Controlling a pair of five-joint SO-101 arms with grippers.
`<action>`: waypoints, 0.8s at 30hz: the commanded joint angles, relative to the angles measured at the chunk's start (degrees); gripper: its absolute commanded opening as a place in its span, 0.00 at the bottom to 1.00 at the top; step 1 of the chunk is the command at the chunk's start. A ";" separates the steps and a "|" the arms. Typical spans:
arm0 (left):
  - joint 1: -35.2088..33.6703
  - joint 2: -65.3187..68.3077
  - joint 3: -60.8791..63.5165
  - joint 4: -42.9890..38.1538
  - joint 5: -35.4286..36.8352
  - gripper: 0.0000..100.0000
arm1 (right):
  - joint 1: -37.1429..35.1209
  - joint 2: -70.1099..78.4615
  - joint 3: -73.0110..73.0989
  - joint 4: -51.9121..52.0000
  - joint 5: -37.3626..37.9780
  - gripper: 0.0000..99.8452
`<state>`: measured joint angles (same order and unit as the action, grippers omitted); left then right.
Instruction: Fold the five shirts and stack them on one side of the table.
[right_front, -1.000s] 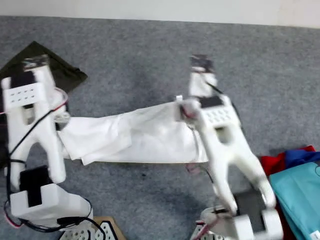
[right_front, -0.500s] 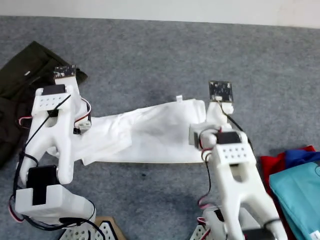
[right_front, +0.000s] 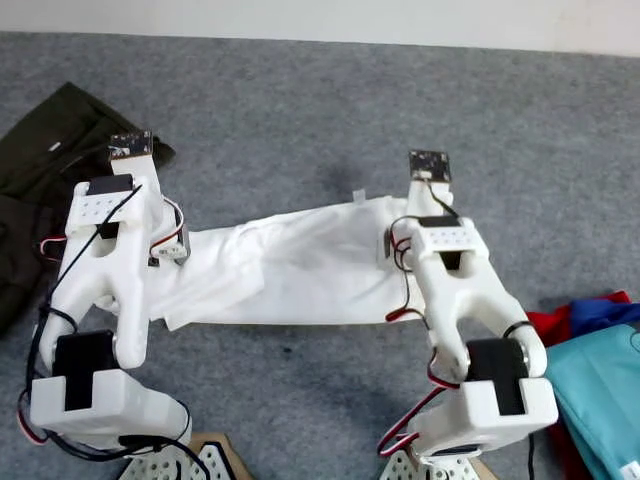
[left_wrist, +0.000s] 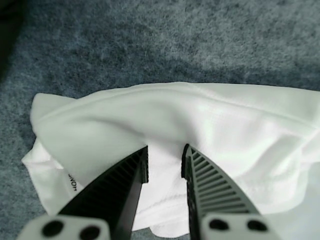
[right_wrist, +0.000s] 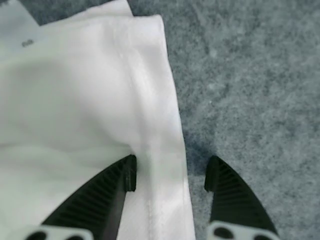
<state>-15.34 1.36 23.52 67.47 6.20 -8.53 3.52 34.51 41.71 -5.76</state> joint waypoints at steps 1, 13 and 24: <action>1.01 -1.98 -0.22 -0.53 0.70 0.14 | -0.22 0.40 -2.95 -0.92 0.62 0.22; -0.31 -1.98 1.01 -3.69 0.62 0.14 | -8.75 0.40 -3.12 1.71 0.62 0.01; -4.70 -2.68 -1.19 -3.52 4.92 0.14 | -5.58 -4.62 -2.95 4.53 0.35 0.01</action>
<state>-17.01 1.36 24.66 64.31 7.60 -16.53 3.16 32.84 45.58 -5.76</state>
